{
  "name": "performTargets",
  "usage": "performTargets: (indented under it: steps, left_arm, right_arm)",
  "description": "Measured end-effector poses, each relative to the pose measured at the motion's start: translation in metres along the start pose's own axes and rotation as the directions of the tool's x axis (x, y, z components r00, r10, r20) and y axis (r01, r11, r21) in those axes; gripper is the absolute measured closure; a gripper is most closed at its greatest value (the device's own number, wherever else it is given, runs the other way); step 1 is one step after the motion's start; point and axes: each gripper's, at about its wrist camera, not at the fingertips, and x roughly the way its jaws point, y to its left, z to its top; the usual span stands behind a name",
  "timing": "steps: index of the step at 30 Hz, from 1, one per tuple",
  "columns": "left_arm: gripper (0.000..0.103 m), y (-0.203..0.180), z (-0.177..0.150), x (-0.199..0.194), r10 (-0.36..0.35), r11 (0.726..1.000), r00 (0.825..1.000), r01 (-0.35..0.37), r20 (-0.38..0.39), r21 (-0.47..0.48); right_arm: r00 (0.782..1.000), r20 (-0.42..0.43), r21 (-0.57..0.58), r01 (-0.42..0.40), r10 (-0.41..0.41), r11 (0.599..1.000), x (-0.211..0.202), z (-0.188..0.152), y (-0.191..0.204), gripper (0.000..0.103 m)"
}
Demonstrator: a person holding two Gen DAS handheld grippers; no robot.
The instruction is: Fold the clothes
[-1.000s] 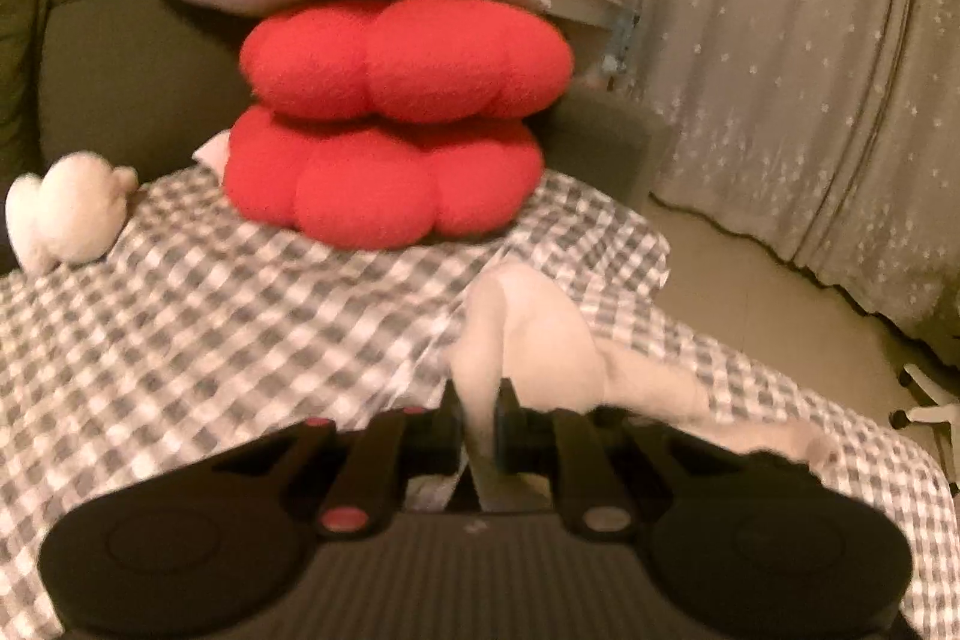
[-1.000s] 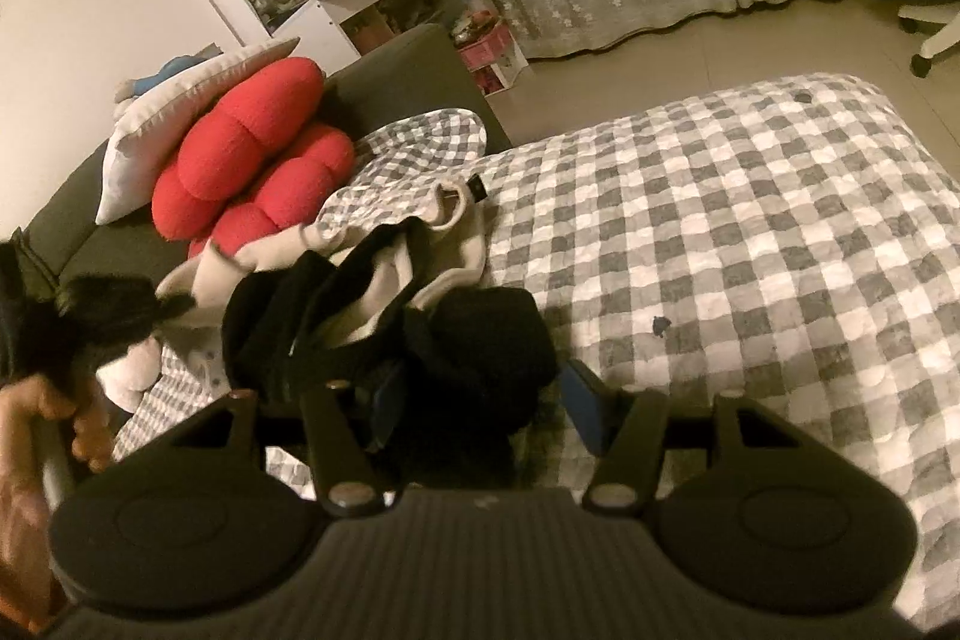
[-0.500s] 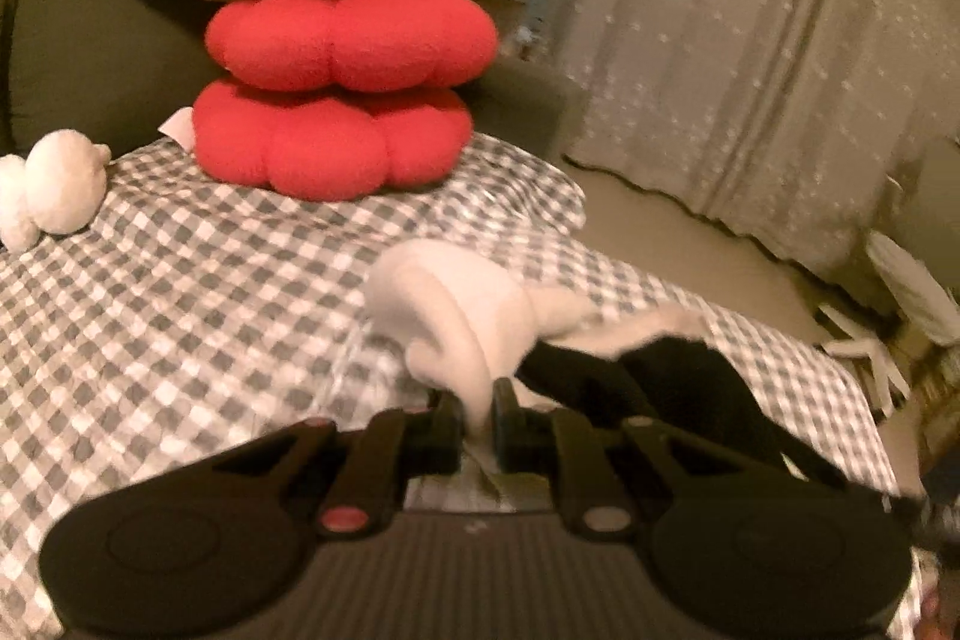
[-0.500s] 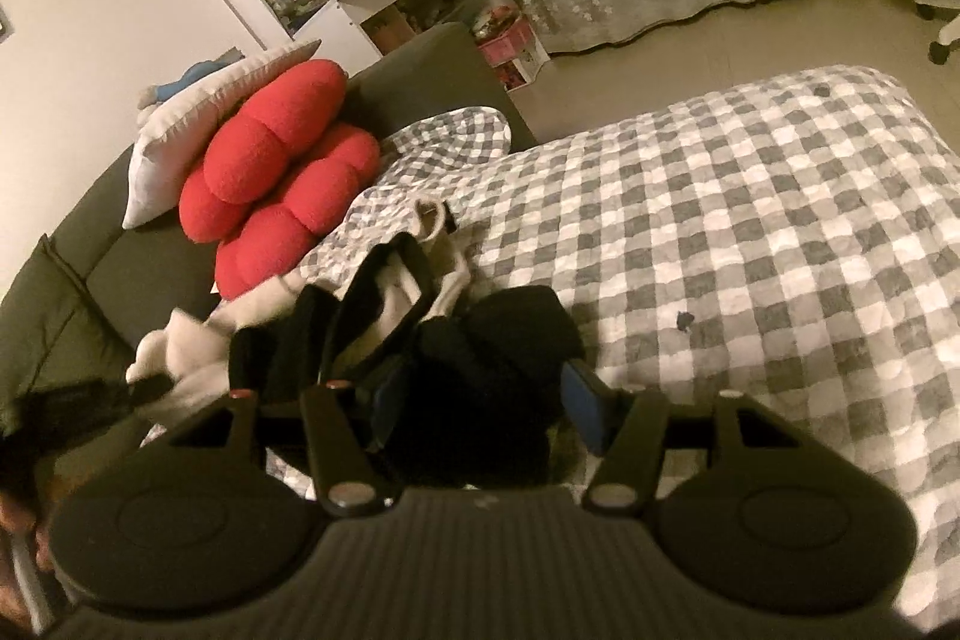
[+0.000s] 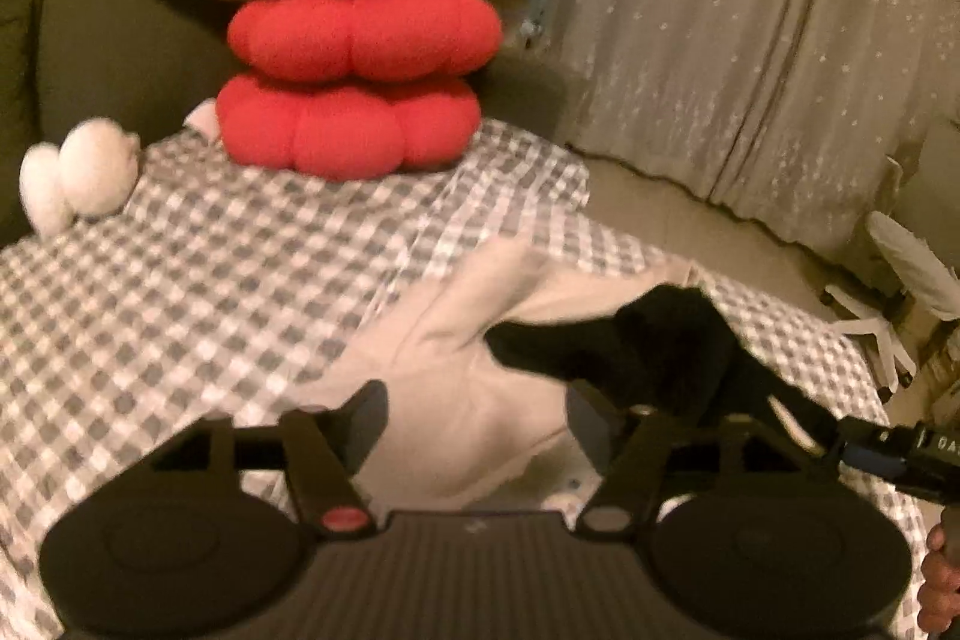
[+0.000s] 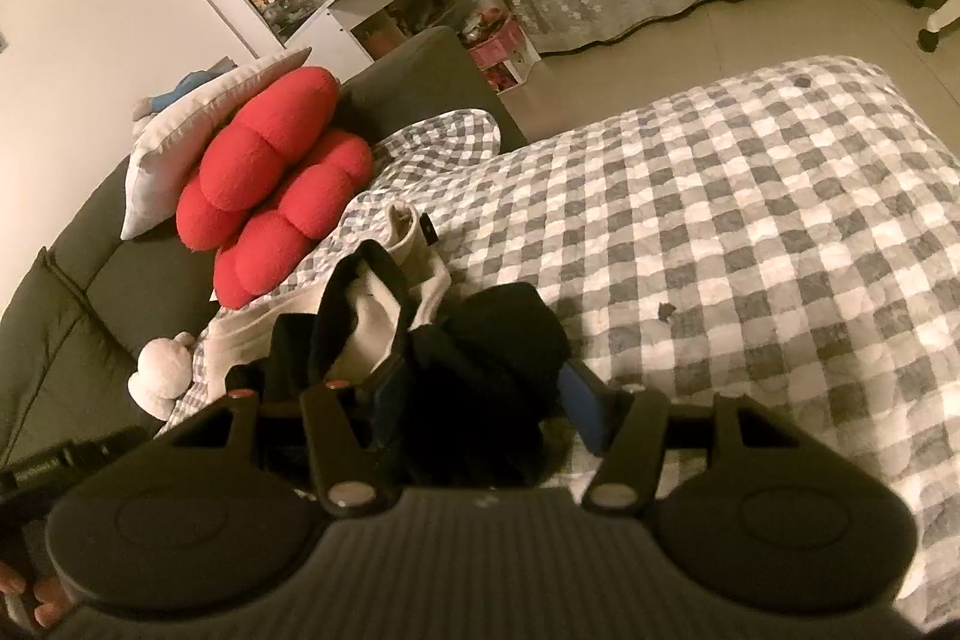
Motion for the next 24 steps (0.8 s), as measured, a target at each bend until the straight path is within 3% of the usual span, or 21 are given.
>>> performTargets:
  steps: [2, 14, 18, 24]
  left_arm:
    - [0.019, -0.010, 0.006, 0.006, -0.010, 0.999, 1.000, 0.009, 0.017, 0.035]
    - [0.019, -0.053, 0.047, 0.094, -0.054, 0.995, 0.998, 0.052, 0.023, 0.088]
    - [0.019, -0.070, 0.051, 0.126, -0.036, 0.978, 0.999, 0.037, -0.008, 0.203]
    - [0.022, -0.074, 0.042, 0.170, 0.016, 0.957, 0.997, 0.006, -0.074, 0.291]
  right_arm:
    - [1.000, -0.001, 0.006, -0.002, 0.002, 1.000, 0.000, 0.000, -0.001, 0.042]
    - [1.000, -0.009, 0.053, 0.019, -0.019, 0.998, -0.004, 0.001, -0.014, 0.042]
    - [0.999, -0.023, 0.065, 0.028, -0.027, 0.997, -0.001, 0.002, -0.019, 0.042]
    - [0.998, -0.056, 0.043, 0.023, -0.020, 0.999, 0.004, 0.003, -0.019, 0.043]
